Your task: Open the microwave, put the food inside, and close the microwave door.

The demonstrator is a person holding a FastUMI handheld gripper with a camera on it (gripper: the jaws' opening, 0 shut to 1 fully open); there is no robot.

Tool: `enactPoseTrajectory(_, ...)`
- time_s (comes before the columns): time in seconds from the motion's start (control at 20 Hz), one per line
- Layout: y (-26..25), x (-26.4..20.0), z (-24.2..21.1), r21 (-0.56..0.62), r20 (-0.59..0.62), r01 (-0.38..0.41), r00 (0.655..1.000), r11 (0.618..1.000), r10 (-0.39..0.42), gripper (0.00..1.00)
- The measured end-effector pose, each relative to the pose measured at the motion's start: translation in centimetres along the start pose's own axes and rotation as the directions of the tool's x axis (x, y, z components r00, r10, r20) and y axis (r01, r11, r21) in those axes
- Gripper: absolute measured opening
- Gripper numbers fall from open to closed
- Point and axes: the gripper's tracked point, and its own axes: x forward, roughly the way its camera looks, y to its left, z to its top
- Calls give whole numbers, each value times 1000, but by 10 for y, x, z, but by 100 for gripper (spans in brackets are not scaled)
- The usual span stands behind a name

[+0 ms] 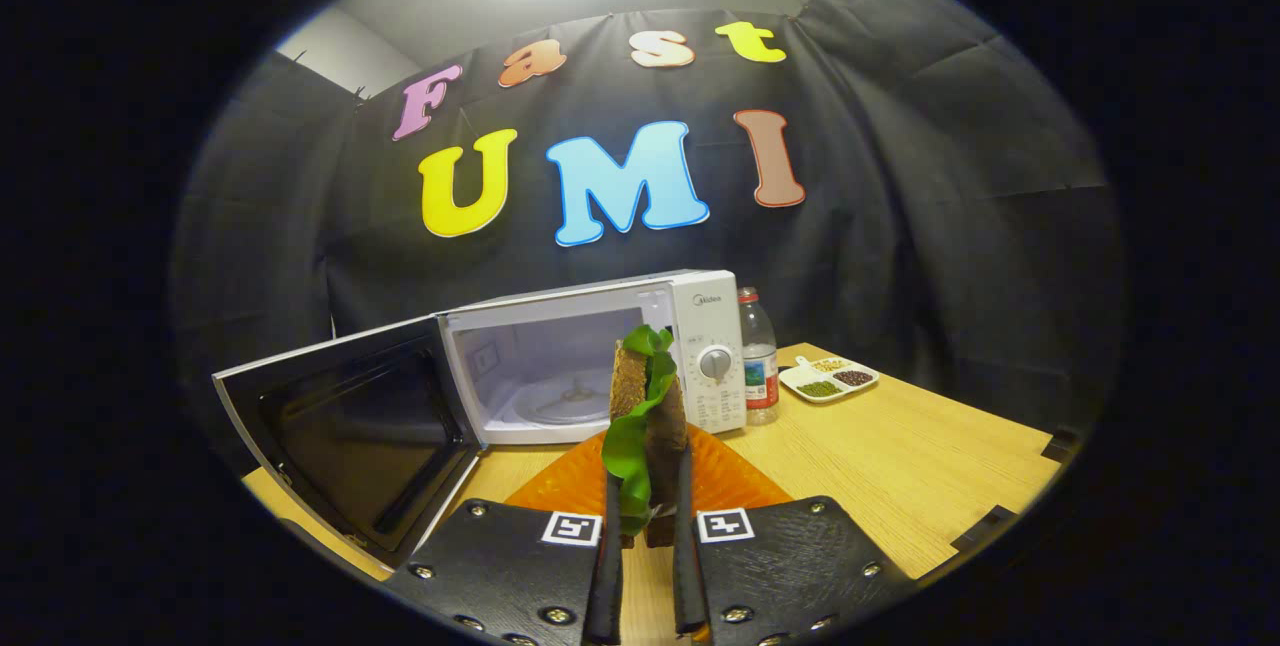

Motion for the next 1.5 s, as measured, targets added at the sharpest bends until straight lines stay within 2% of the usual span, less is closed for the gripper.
enactPoseTrajectory(0.2,41,47,6,-22,-26,-52,998,998,52,21)
enactPoseTrajectory(0.35,52,87,-2,-53,-41,-40,998,998,38,21)
enactPoseTrajectory(0.75,91,182,-31,24,-126,-85,988,996,88,20)
enactPoseTrajectory(1.05,121,236,-23,-10,-99,-110,989,994,108,20)
enactPoseTrajectory(1.25,130,267,-22,20,-114,-117,986,993,119,20)
enactPoseTrajectory(1.5,119,303,-20,61,-127,-116,984,991,123,20)
